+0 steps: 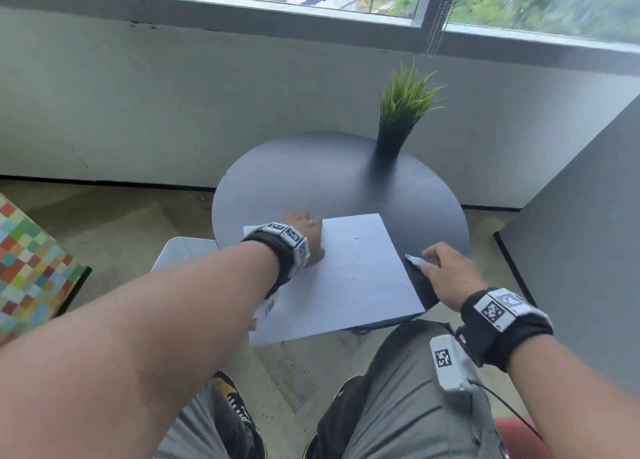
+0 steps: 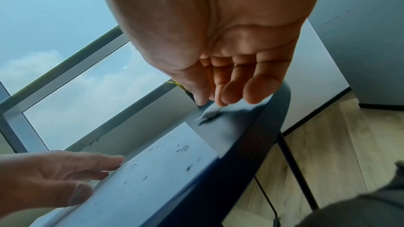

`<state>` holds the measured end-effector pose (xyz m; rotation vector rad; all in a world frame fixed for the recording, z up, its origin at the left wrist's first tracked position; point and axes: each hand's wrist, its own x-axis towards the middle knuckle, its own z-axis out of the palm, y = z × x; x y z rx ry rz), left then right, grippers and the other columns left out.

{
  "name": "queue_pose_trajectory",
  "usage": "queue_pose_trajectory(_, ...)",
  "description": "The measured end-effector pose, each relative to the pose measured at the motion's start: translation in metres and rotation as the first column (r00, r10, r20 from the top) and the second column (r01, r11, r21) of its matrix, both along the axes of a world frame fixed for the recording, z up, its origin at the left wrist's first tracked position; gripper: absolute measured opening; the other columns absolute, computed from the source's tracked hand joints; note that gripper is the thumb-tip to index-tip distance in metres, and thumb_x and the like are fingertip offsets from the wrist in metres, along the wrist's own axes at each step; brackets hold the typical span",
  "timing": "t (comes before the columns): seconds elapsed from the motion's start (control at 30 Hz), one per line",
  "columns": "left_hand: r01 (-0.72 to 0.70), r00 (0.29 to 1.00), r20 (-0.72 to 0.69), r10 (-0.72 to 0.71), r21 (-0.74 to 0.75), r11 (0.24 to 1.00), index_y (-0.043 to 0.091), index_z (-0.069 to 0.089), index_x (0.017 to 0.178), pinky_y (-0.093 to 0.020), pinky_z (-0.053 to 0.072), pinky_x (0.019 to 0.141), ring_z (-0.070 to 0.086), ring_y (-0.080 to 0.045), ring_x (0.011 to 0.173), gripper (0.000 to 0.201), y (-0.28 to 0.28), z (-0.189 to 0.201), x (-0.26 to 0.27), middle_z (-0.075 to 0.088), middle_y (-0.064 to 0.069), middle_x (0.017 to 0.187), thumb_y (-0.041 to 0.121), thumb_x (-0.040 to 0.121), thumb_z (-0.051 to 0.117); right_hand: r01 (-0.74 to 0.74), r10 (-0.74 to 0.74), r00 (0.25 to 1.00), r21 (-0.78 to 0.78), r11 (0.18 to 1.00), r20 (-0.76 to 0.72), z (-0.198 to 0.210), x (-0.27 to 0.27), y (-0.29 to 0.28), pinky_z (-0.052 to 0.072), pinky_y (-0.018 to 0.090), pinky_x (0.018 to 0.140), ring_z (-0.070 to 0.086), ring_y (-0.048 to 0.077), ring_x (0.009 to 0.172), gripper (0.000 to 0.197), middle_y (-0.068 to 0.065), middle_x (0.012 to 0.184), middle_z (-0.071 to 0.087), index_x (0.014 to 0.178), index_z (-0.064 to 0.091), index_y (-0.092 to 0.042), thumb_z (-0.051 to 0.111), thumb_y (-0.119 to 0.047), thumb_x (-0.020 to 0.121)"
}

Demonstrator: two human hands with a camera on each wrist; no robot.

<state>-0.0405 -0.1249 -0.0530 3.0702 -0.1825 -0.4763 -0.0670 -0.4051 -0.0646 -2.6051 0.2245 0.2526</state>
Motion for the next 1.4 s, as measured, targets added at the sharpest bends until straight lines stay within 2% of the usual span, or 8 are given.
queue_pose_trajectory(0.2, -0.171, 0.985, -0.044, 0.169, -0.028, 0.985, 0.016, 0.051, 0.126, -0.042, 0.047, 0.099, 0.049, -0.032, 0.119, 0.068, 0.02, -0.002, 0.006, 0.049, -0.01, 0.126, 0.056, 0.075, 0.074, -0.021, 0.02, 0.999, 0.04, 0.999, 0.03, 0.012, 0.002, 0.012, 0.043, 0.033, 0.084, 0.056, 0.023, 0.098, 0.016, -0.001, 0.102, 0.061, 0.104, 0.057, -0.026, 0.06, -0.032, 0.089)
queue_pose_trajectory(0.43, -0.386, 0.921, -0.069, 0.383, -0.28, 0.879, 0.016, 0.059, 0.108, -0.03, 0.039, 0.073, 0.058, -0.029, 0.1, 0.033, 0.058, 0.0, -0.004, 0.063, -0.008, 0.115, 0.032, 0.084, 0.076, -0.254, 0.254, 0.967, 0.035, 0.967, -0.01, 0.017, -0.026, 0.045, 0.038, 0.026, 0.07, 0.056, 0.015, 0.089, 0.008, -0.01, 0.085, 0.064, 0.085, 0.061, -0.028, 0.059, -0.034, 0.089)
queue_pose_trajectory(0.77, -0.2, 0.925, -0.147, 0.351, -0.973, 0.118, 0.013, 0.052, 0.103, -0.061, 0.057, 0.077, 0.069, -0.042, 0.083, 0.046, 0.07, 0.068, -0.03, 0.07, -0.024, 0.098, 0.028, 0.068, 0.078, 0.075, 0.011, 0.992, 0.647, 0.759, -0.128, 0.059, 0.011, 0.088, 0.05, 0.031, 0.053, 0.062, 0.023, 0.075, 0.078, 0.005, 0.126, 0.05, 0.147, 0.026, -0.021, 0.069, -0.041, 0.085)
queue_pose_trajectory(0.9, -0.085, 0.932, -0.09, 0.35, -0.996, -0.028, 0.012, 0.048, 0.105, -0.051, 0.057, 0.075, 0.067, -0.037, 0.084, 0.054, 0.073, 0.092, -0.033, 0.068, -0.027, 0.1, 0.031, 0.068, 0.083, 0.068, -0.016, 0.997, 0.81, 0.582, -0.072, 0.096, 0.02, 0.097, 0.038, 0.025, 0.05, 0.05, 0.014, 0.059, 0.033, 0.007, 0.097, 0.063, 0.119, 0.054, -0.015, 0.066, -0.025, 0.09)
queue_pose_trajectory(1.07, -0.04, 0.901, -0.002, 0.434, -0.996, 0.078, 0.021, 0.053, 0.102, -0.036, 0.052, 0.074, 0.066, -0.019, 0.08, 0.054, 0.091, 0.099, -0.032, 0.066, -0.008, 0.093, 0.042, 0.062, 0.083, -0.181, -0.042, 0.96, 0.726, 0.663, 0.278, 0.137, 0.036, 0.086, 0.042, 0.025, 0.048, 0.05, 0.013, 0.053, 0.002, 0.005, 0.079, 0.061, 0.09, 0.062, -0.013, 0.061, -0.011, 0.091)
queue_pose_trajectory(1.17, -0.111, 0.895, -0.043, 0.443, -0.985, 0.13, 0.018, 0.055, 0.098, -0.04, 0.049, 0.075, 0.065, -0.018, 0.075, 0.03, 0.096, 0.084, -0.032, 0.065, -0.005, 0.084, 0.023, 0.077, 0.076, -0.132, 0.018, 0.986, 0.71, 0.691, 0.165, 0.12, 0.035, 0.087, 0.046, 0.028, 0.051, 0.056, 0.018, 0.06, 0.012, 0.008, 0.088, 0.06, 0.102, 0.059, -0.01, 0.063, -0.015, 0.091)
queue_pose_trajectory(1.3, -0.306, 0.928, -0.098, 0.361, -0.753, 0.582, 0.022, 0.051, 0.132, -0.038, 0.051, 0.094, 0.062, -0.025, 0.108, 0.06, 0.078, 0.035, -0.043, 0.059, -0.003, 0.115, 0.045, 0.083, 0.075, -0.101, 0.191, 0.976, 0.561, 0.822, -0.103, 0.047, 0.021, 0.101, 0.045, 0.03, 0.056, 0.057, 0.021, 0.07, 0.024, 0.005, 0.091, 0.058, 0.109, 0.054, -0.013, 0.066, -0.021, 0.089)
queue_pose_trajectory(1.4, -0.315, 0.935, -0.062, 0.348, -0.596, 0.739, 0.025, 0.05, 0.138, -0.03, 0.046, 0.096, 0.059, -0.019, 0.104, 0.06, 0.063, 0.002, -0.06, 0.054, -0.003, 0.119, 0.045, 0.086, 0.073, -0.264, 0.291, 0.955, 0.29, 0.92, -0.054, 0.014, 0.015, 0.107, 0.05, 0.031, 0.075, 0.062, 0.019, 0.085, 0.028, 0.001, 0.099, 0.064, 0.11, 0.059, -0.017, 0.067, -0.029, 0.086)
